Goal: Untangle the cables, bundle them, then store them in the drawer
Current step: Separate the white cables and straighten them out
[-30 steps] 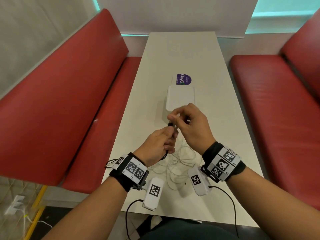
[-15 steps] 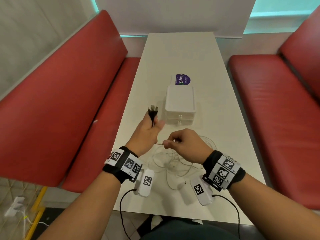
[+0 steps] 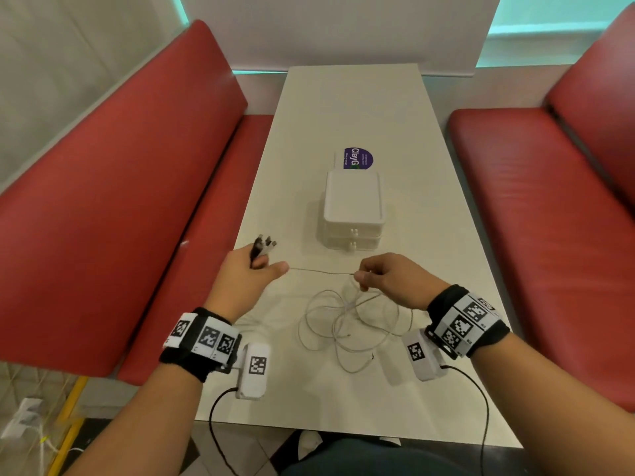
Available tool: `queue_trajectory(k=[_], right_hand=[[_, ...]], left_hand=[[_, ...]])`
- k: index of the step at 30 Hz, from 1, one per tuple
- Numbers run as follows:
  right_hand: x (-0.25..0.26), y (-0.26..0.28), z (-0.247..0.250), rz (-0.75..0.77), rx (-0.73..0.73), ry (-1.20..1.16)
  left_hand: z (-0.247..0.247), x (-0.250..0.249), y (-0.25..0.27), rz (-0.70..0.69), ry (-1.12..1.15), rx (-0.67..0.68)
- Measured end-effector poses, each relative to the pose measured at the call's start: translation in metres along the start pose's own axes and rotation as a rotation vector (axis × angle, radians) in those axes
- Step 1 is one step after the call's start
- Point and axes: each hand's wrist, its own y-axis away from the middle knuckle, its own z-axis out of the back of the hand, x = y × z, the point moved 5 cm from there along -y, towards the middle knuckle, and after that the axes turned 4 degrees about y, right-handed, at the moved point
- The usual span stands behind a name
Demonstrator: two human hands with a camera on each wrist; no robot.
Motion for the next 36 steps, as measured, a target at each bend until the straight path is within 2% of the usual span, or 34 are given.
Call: queue_trajectory(k=[1,3,5,7,9,11,12,14,16,18,19,21,24,27,28,30,32,34,36], right_hand=[[-0.005,-0.001,0.006,-0.005,-0.047,0.035],[-0.006,-0.001,0.012,0.045,-0.125,0.073],[0.004,-0.002,0.007,0.172,-0.197,0.142],[0.016,-0.004,-0.004,0.268,-0.287,0.205],[0.021,-0.005,-0.014,0.249,-0.317,0.247],[0.026,-0.009,-0.029,0.232,-0.175,0.343],[0.03,-0.01,-0.036,0.241,-0.093,0.377],[0.043,-0.01,-0.041,0.269,-0.072,0.335],[0.049,-0.011,-0.029,0.241,-0.229,0.192],[0.045,-0.011,-0.014,0.147,-0.335,0.009],[0.041,-0.012,-0.01,0.111,-0.333,-0.043],[0.036,-0.01,-0.008,0.076,-0.284,-0.001],[0.023,-0.007,-0.001,0.031,-0.268,0.13],[0.009,-0.004,0.017,0.096,-0.263,-0.199],[0.008,-0.003,0.022,0.123,-0.27,-0.216],[0.007,-0.002,0.029,0.132,-0.306,-0.013],[0.006,-0.002,0.035,0.06,-0.401,0.239],[0.007,0.0,0.038,0.039,-0.456,0.257],[0.017,-0.002,0.028,0.092,-0.396,0.24]], left_hand=[[0.005,0.007,-0.001,0.02,-0.078,-0.012],[0.004,0.02,-0.001,0.082,-0.366,0.08],[-0.003,0.031,0.001,0.148,-0.606,0.179],[-0.009,0.03,-0.002,0.121,-0.739,0.185],[-0.015,0.017,-0.004,0.015,-0.699,0.122],[-0.028,0.002,-0.003,-0.119,-0.569,0.128],[-0.037,-0.005,0.0,-0.163,-0.516,0.176],[-0.056,-0.011,0.006,-0.143,-0.404,0.338],[-0.069,-0.009,0.01,-0.027,-0.204,0.424],[-0.072,-0.008,0.01,0.053,-0.017,0.38],[-0.07,-0.008,0.008,0.057,0.023,0.338],[-0.066,-0.011,0.005,0.038,0.041,0.251],[-0.052,-0.018,0.0,-0.007,-0.002,0.147],[-0.031,-0.014,-0.007,-0.009,-0.103,0.089],[-0.027,-0.01,-0.008,0.018,-0.135,0.11],[-0.02,0.003,-0.008,0.094,-0.192,0.146],[-0.01,0.014,-0.009,0.157,-0.237,0.097],[0.001,0.015,-0.012,0.175,-0.466,-0.008],[0.0,0.006,-0.012,0.073,-0.748,-0.062]])
